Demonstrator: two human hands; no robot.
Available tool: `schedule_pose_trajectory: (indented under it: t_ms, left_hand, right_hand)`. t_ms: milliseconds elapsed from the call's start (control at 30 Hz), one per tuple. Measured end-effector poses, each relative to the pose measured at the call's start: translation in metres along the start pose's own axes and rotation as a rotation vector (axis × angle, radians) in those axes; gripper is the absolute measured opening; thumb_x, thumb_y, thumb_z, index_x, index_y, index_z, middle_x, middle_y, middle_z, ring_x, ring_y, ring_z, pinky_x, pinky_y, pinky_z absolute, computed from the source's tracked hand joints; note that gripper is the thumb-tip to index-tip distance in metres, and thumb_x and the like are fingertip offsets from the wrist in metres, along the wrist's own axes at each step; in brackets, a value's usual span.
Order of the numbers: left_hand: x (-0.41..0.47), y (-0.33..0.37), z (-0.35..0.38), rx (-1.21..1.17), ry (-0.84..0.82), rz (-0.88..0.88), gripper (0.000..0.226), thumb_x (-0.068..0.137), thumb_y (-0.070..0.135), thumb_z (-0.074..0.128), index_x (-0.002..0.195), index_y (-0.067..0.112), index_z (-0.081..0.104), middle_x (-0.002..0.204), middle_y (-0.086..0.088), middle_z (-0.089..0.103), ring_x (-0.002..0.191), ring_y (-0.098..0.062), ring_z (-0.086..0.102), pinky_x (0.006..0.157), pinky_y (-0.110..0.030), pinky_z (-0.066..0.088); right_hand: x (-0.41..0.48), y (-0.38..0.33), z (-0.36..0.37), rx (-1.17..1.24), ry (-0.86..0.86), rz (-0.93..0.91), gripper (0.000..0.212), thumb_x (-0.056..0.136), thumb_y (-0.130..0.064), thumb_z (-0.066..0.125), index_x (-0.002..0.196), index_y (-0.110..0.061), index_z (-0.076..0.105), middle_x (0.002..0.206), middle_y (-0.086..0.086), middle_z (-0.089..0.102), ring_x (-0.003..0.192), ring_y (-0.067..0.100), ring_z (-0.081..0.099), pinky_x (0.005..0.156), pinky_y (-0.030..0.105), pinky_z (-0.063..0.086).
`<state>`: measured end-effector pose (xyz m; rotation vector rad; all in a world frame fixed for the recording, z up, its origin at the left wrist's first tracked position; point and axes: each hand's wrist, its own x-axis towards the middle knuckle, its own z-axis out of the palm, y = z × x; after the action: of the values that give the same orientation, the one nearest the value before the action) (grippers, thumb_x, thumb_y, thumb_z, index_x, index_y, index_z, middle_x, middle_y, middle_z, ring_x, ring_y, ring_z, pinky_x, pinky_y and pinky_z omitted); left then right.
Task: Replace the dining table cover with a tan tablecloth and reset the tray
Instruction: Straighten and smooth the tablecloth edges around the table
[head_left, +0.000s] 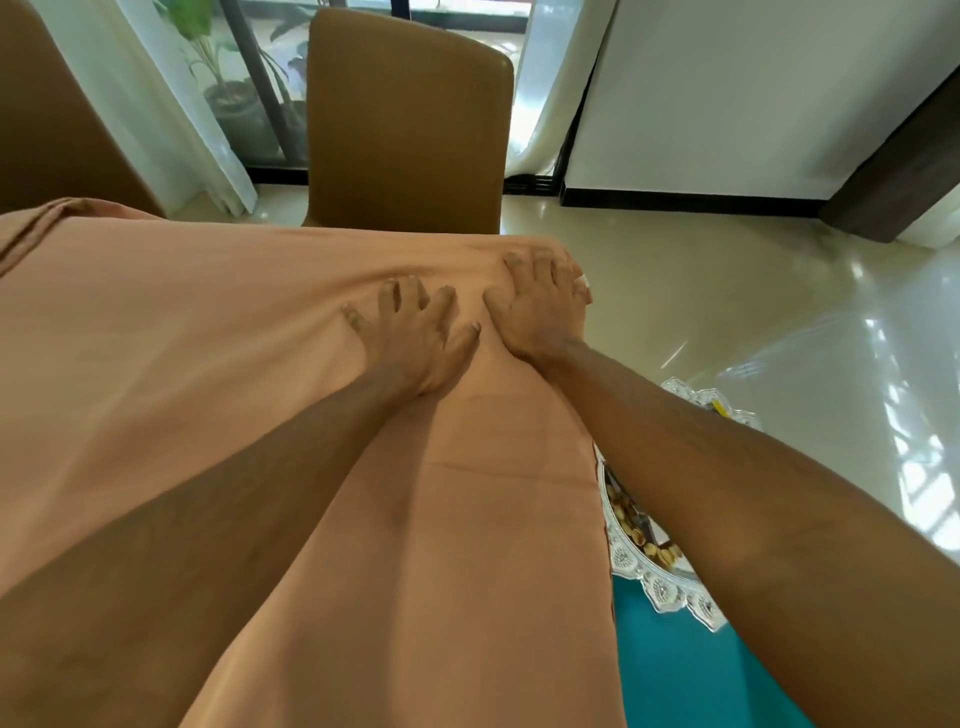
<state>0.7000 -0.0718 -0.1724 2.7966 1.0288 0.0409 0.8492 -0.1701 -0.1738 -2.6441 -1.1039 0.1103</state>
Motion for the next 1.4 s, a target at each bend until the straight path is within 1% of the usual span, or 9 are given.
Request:
schedule_pose_trajectory:
  t_ms: [167,500,600,700,867,967,1167,1300,1400]
  left_hand:
    - [0.027,0.002,0.007,0.005,-0.009,0.001,0.073,0.086,0.079,0.01,0.153,0.048,0.013,0.167,-0.001,0.0,0.152,-0.035,-0.006,0.107,-0.077,-0.005]
    - [0.024,0.01,0.009,0.015,-0.017,-0.055,0.071,0.089,0.074,0.009,0.154,0.046,0.012,0.167,0.0,0.002,0.152,-0.034,-0.004,0.108,-0.075,-0.005]
    - [-0.018,0.026,0.007,-0.048,-0.01,-0.072,0.063,0.093,0.065,0.014,0.153,0.044,0.02,0.166,-0.001,0.013,0.151,-0.038,0.004,0.11,-0.074,-0.001]
    - [-0.088,0.043,0.011,-0.046,0.015,0.022,0.06,0.095,0.061,0.02,0.151,0.041,0.027,0.164,-0.002,0.022,0.149,-0.039,0.014,0.109,-0.074,0.005]
    - [-0.181,0.041,0.012,-0.033,0.014,0.034,0.064,0.097,0.061,0.023,0.155,0.035,0.024,0.165,-0.001,0.019,0.152,-0.029,0.013,0.114,-0.068,0.008]
    - [-0.228,0.042,0.014,-0.038,-0.004,-0.004,0.064,0.099,0.06,0.022,0.157,0.032,0.021,0.165,0.0,0.016,0.152,-0.028,0.012,0.115,-0.066,0.007]
    - [-0.331,0.066,0.019,-0.08,-0.027,-0.048,0.06,0.1,0.057,0.021,0.156,0.036,0.018,0.166,0.003,0.013,0.153,-0.025,0.006,0.118,-0.063,0.001]
    - [-0.391,0.081,0.021,-0.072,-0.07,-0.1,0.063,0.098,0.055,0.026,0.157,0.034,0.017,0.167,0.001,0.006,0.154,-0.025,0.002,0.117,-0.062,-0.001]
    - [-0.459,0.095,0.018,-0.082,-0.082,-0.085,0.065,0.098,0.053,0.03,0.158,0.032,0.016,0.167,-0.001,0.005,0.154,-0.026,0.002,0.117,-0.063,-0.001]
  right_hand:
    - [0.024,0.012,0.004,0.058,-0.052,0.066,0.068,0.095,-0.062,0.029,0.156,-0.032,0.023,0.167,0.002,0.013,0.153,0.033,0.011,0.118,0.063,0.018]
    - [0.029,0.013,0.001,0.107,-0.052,0.102,0.071,0.097,-0.061,0.035,0.158,-0.028,0.022,0.168,0.004,0.013,0.153,0.034,0.014,0.117,0.057,0.027]
    - [0.024,0.009,-0.004,0.0,-0.035,0.081,0.067,0.099,-0.059,0.034,0.155,-0.023,0.029,0.165,0.007,0.021,0.15,0.032,0.021,0.114,0.054,0.031]
    - [0.006,0.0,-0.015,-0.157,0.042,-0.016,0.052,0.1,-0.05,0.034,0.139,-0.019,0.049,0.149,0.008,0.044,0.134,0.028,0.041,0.106,0.051,0.038]
    - [-0.088,-0.021,-0.018,-0.058,0.043,-0.153,0.038,0.094,-0.043,0.04,0.119,-0.021,0.059,0.126,0.005,0.057,0.113,0.027,0.054,0.093,0.045,0.043]
    - [-0.167,-0.021,-0.011,-0.074,0.047,-0.185,0.044,0.095,-0.047,0.034,0.126,-0.024,0.053,0.135,0.003,0.054,0.124,0.025,0.052,0.099,0.045,0.044]
    - [-0.304,-0.01,-0.017,0.006,-0.063,-0.089,0.051,0.101,-0.044,0.034,0.146,-0.023,0.041,0.16,0.006,0.035,0.148,0.026,0.028,0.119,0.051,0.027]
    - [-0.378,-0.005,-0.029,0.088,-0.154,-0.039,0.054,0.102,-0.042,0.038,0.153,-0.024,0.035,0.165,0.005,0.023,0.153,0.026,0.016,0.118,0.049,0.031]
    - [-0.452,0.0,-0.038,0.195,-0.172,-0.004,0.052,0.101,-0.043,0.039,0.15,-0.027,0.036,0.166,0.001,0.019,0.148,0.028,0.025,0.109,0.05,0.042]
